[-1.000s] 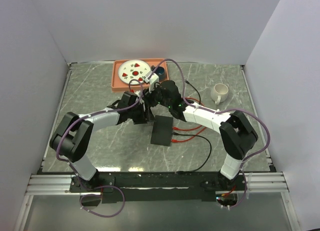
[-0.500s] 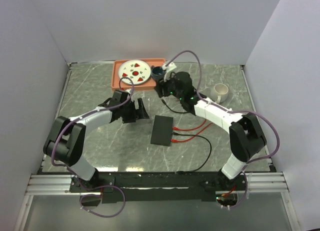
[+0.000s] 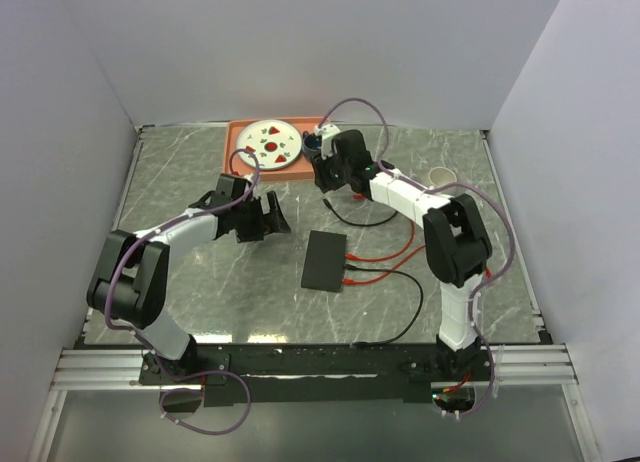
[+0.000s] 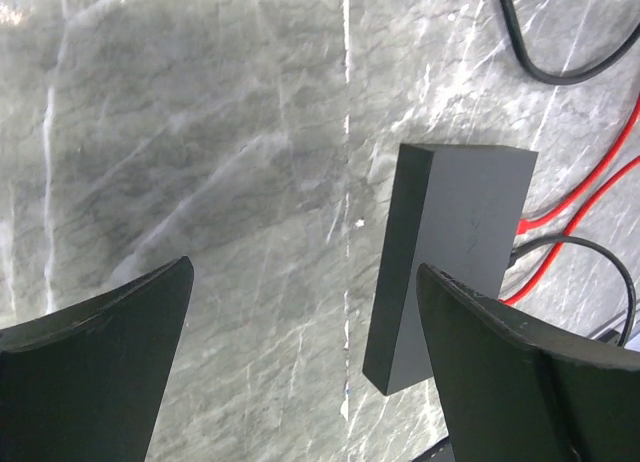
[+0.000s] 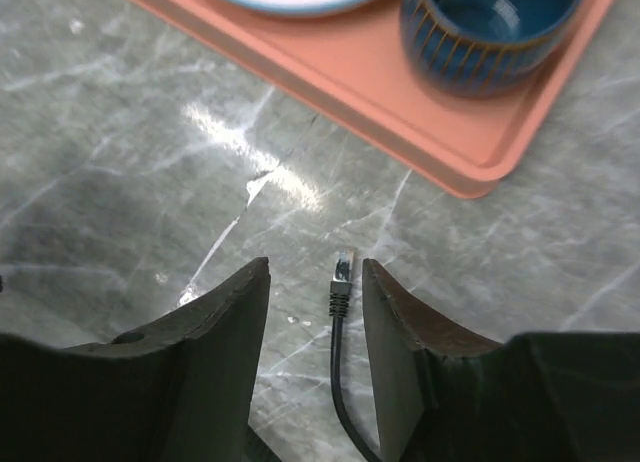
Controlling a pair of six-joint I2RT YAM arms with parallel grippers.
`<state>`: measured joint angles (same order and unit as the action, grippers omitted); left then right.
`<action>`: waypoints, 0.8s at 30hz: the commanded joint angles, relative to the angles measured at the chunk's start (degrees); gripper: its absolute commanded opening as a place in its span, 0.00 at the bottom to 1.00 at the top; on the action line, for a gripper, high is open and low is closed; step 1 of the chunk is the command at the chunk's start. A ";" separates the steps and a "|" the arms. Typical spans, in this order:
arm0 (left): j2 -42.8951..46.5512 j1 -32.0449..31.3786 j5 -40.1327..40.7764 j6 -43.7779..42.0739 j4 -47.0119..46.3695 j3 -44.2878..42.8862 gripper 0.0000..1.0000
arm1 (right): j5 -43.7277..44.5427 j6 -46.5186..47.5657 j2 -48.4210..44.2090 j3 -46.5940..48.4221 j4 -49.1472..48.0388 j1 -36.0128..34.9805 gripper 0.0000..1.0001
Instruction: Insert the plug into the switch port
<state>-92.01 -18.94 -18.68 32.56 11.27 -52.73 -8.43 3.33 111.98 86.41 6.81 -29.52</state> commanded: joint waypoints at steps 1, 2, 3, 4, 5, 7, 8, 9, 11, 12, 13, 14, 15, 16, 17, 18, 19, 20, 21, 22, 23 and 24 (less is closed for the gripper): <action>-1.07 0.31 -2.24 -1.09 -0.54 -2.73 1.00 | -3.09 0.18 3.75 4.11 5.49 0.51 0.49; -1.50 0.31 -2.42 -1.18 -0.81 -2.82 0.99 | -2.83 0.36 4.81 6.20 8.28 0.51 0.48; -1.60 0.31 -2.68 -1.18 -0.81 -2.82 0.99 | -2.65 0.62 5.78 7.18 9.35 0.51 0.47; -1.77 0.31 -2.85 -1.18 -0.90 -2.73 0.99 | -2.65 0.71 7.44 7.98 10.32 0.51 0.47; -2.12 0.31 -3.03 -1.27 -0.98 -2.82 0.99 | -2.56 0.88 7.89 8.59 11.37 0.51 0.45; -2.47 0.39 -3.47 -1.35 -0.98 -2.90 0.99 | -2.12 0.45 7.81 7.81 10.95 0.43 0.46; -2.74 0.39 -3.47 -1.35 -1.16 -2.82 1.00 | -2.12 0.19 7.72 6.85 10.51 0.43 0.47; -2.74 0.39 -3.47 -1.27 -1.33 -2.82 0.99 | -2.03 0.10 7.72 6.75 10.51 0.43 0.47; -3.09 0.39 -3.82 -1.27 -1.51 -2.73 0.99 | -1.60 -0.08 8.07 6.58 10.59 0.25 0.47; -3.35 0.39 -4.00 -1.27 -1.60 -2.73 0.99 | -1.16 -0.17 8.34 6.49 10.94 0.34 0.47; -3.44 0.39 -4.17 -1.27 -1.77 -2.64 0.99 | -0.89 -0.17 8.69 6.40 11.21 0.16 0.47; -3.44 0.39 -4.52 -1.27 -1.78 -2.64 0.99 | -0.80 -0.17 8.86 6.31 11.38 0.16 0.46; -3.36 0.39 -4.53 -1.18 -1.86 -2.55 0.99 | -0.63 -0.17 9.04 6.14 11.47 0.08 0.46; -3.35 0.39 -4.61 -1.18 -1.95 -2.47 0.99 | -0.71 -0.17 9.13 5.70 11.47 -0.01 0.46; -3.27 0.39 -4.61 -1.09 -1.95 -2.55 1.00 | -0.80 -0.17 9.22 5.44 11.56 -0.01 0.46; -3.35 0.39 -4.70 -1.09 -1.95 -2.55 0.99 | -0.63 -0.26 9.22 5.26 11.47 -0.10 0.46; -3.35 0.39 -4.79 -1.09 -2.04 -2.55 0.99 | -0.37 -0.26 9.39 4.91 11.30 -0.28 0.47; -3.18 0.39 -4.79 -1.09 -2.13 -2.47 1.00 | -0.02 -0.34 9.57 4.82 11.21 -0.36 0.47; -3.18 0.39 -5.05 -1.09 -2.13 -2.47 1.00 | 0.34 -0.17 10.00 4.91 11.12 -0.37 0.47; -3.09 0.48 -4.88 -1.18 -1.87 -2.55 1.00 | 0.95 -0.34 10.36 5.60 11.56 -0.54 0.47; -2.83 0.48 -5.05 -1.18 -1.86 -2.55 0.99 | 1.30 -0.26 10.71 6.13 11.91 -0.54 0.48; -2.74 0.48 -5.14 -1.18 -1.86 -2.47 0.99 | 1.65 -0.26 11.84 6.92 12.35 -0.63 0.48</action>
<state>-94.78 -18.81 -22.31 32.14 10.83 -53.71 -9.04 3.46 121.91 91.50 18.37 -29.65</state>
